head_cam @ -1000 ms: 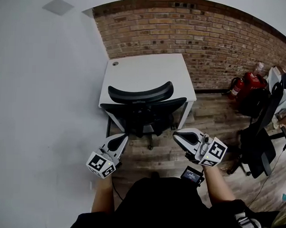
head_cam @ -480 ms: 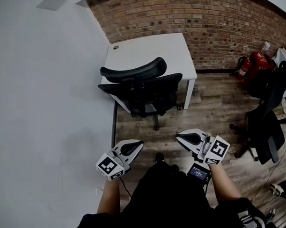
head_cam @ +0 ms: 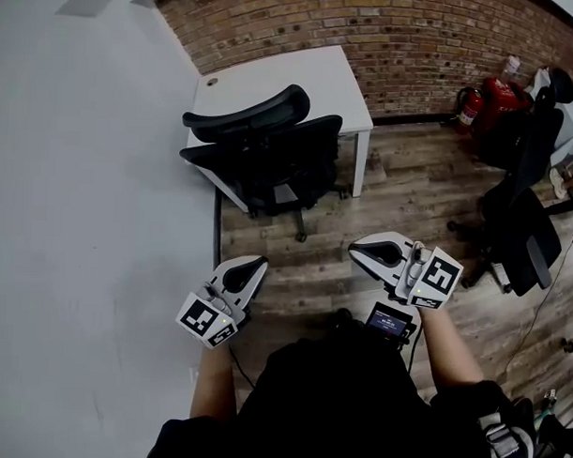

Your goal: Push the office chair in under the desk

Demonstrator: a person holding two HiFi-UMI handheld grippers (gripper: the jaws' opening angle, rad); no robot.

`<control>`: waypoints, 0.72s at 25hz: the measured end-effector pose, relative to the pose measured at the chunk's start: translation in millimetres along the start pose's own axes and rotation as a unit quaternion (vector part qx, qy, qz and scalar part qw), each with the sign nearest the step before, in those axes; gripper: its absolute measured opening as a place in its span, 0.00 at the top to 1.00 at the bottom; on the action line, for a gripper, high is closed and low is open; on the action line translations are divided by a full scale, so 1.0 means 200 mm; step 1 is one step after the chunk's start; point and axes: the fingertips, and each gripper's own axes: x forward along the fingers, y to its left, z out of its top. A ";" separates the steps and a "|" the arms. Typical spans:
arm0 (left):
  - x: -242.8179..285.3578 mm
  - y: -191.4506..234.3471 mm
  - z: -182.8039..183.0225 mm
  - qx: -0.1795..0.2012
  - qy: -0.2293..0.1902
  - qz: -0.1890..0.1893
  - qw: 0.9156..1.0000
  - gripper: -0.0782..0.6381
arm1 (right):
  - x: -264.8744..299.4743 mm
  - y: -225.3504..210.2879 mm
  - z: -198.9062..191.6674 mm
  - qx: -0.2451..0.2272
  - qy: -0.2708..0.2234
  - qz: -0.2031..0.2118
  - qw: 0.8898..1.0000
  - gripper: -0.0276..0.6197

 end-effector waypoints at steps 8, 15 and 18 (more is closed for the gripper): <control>-0.35 -0.06 0.02 0.004 -0.024 -0.013 1.000 0.87 | 0.10 0.33 0.00 -0.007 0.009 -0.052 0.999 0.95; -0.71 -0.16 -0.03 0.074 0.018 -0.038 0.996 0.87 | 0.33 0.62 0.07 -0.035 0.004 -0.069 0.997 0.95; -0.83 -0.18 -0.04 0.050 0.013 -0.038 0.998 0.87 | 0.37 0.68 0.04 -0.039 0.010 -0.092 0.995 0.95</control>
